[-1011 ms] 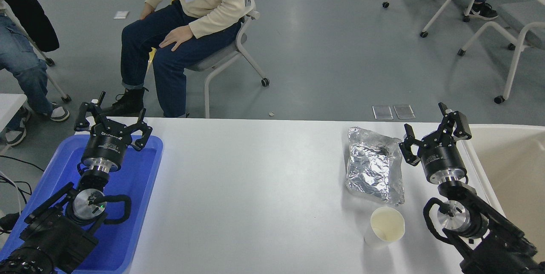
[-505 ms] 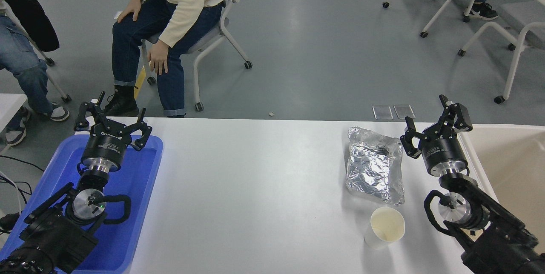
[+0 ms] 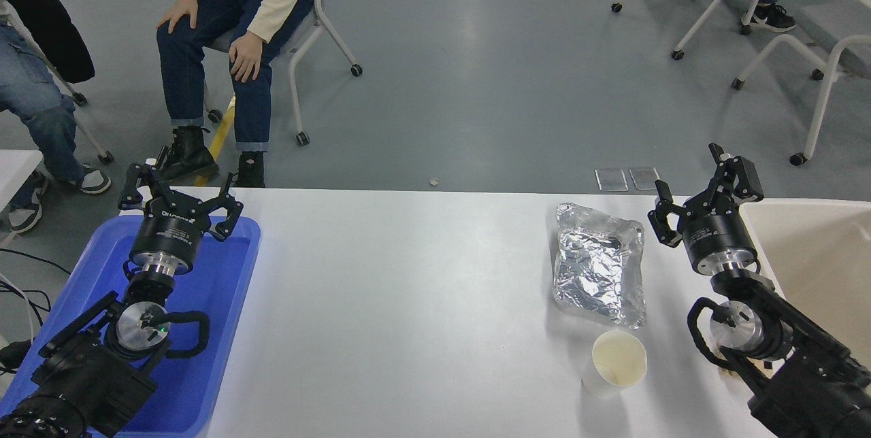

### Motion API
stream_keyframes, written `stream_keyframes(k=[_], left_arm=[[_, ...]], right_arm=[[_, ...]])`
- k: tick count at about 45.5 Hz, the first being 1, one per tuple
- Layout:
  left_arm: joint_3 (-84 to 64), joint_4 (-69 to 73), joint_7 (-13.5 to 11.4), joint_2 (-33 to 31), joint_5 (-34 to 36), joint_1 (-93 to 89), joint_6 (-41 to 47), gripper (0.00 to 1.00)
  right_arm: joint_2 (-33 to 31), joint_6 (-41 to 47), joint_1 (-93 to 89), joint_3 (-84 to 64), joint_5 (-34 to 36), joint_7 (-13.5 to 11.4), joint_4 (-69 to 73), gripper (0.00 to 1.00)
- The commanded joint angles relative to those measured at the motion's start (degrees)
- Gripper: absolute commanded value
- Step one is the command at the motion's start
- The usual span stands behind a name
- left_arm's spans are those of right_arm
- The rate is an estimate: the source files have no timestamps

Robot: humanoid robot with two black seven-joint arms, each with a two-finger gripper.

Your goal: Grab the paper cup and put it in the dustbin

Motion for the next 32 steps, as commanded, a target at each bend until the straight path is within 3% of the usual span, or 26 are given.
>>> stream_keyframes(k=[1, 16, 32], left_arm=[[0.00, 0.00, -0.05, 0.03, 0.00, 0.00, -0.07, 1.00], [-0.09, 0.00, -0.05, 0.03, 0.00, 0.00, -0.07, 1.00], [-0.09, 0.00, 0.04, 0.03, 0.00, 0.00, -0.07, 1.00]], right_arm=[[-8.95, 0.15, 4.43, -14.04, 1.67, 0.14, 0.56, 1.00], [-23.90, 0.23, 24.29, -53.94, 3.34, 0.05, -0.06, 1.00], [-25.41, 2.60, 45.73, -90.15, 3.43, 0.05, 2.40, 1.00]])
